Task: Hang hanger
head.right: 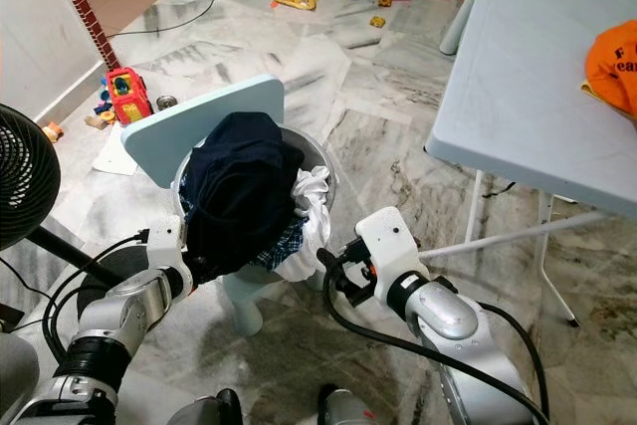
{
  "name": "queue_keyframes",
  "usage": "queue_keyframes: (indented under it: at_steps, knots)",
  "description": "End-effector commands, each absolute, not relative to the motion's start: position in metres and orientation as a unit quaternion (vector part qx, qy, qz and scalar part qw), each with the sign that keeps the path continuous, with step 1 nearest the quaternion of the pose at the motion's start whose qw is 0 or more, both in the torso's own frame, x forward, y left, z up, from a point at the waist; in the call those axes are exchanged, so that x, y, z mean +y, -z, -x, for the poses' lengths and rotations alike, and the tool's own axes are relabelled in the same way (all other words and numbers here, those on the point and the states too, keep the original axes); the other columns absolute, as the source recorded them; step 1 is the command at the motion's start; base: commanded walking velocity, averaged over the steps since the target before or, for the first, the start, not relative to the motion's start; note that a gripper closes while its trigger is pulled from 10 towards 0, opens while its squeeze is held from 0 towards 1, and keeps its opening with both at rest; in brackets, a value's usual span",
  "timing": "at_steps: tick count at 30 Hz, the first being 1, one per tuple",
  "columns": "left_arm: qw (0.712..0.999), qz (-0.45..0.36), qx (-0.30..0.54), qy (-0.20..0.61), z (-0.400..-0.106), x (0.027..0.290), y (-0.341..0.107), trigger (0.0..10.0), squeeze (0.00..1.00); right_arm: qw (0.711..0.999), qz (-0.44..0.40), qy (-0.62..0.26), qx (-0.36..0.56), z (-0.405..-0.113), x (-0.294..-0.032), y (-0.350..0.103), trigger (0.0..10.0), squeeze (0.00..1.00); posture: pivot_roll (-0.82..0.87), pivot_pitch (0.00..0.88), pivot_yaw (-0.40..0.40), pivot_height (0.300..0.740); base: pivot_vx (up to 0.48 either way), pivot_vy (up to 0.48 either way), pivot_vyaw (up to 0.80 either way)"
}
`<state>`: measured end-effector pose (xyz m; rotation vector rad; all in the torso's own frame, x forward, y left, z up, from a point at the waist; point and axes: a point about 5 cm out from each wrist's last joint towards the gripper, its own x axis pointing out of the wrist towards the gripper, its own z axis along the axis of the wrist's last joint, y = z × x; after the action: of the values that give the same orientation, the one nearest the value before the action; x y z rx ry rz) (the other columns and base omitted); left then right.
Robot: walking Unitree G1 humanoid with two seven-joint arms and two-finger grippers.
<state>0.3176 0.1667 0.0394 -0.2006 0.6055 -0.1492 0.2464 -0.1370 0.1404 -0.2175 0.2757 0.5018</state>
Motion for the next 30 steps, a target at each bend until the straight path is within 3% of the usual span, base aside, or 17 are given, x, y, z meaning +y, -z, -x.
queue_keyframes:
  at_steps: [1, 26, 30]
  knots:
    - [0.946, 0.099, 0.299, 0.076, -0.317, 0.168, -0.038, 0.0, 0.0, 0.956, 0.107, -0.243, 0.127, -0.244, -0.138, -0.146, 10.0, 0.0, -0.24, 0.227, -0.015, 0.74, 0.0, 0.0, 0.0]
    - [0.969, 0.018, 0.241, 0.045, -0.32, 0.214, -0.059, 0.0, 0.0, 0.957, 0.097, -0.249, 0.112, -0.259, -0.126, -0.143, 10.0, 0.0, -0.18, 0.171, -0.012, 0.74, 0.0, 0.0, 0.0]
    - [0.972, -0.066, 0.222, 0.05, -0.323, 0.222, -0.068, 0.0, 0.0, 0.958, 0.099, -0.247, 0.108, -0.261, -0.127, -0.144, 10.0, 0.0, -0.17, 0.162, -0.009, 0.74, 0.0, 0.0, 0.0]
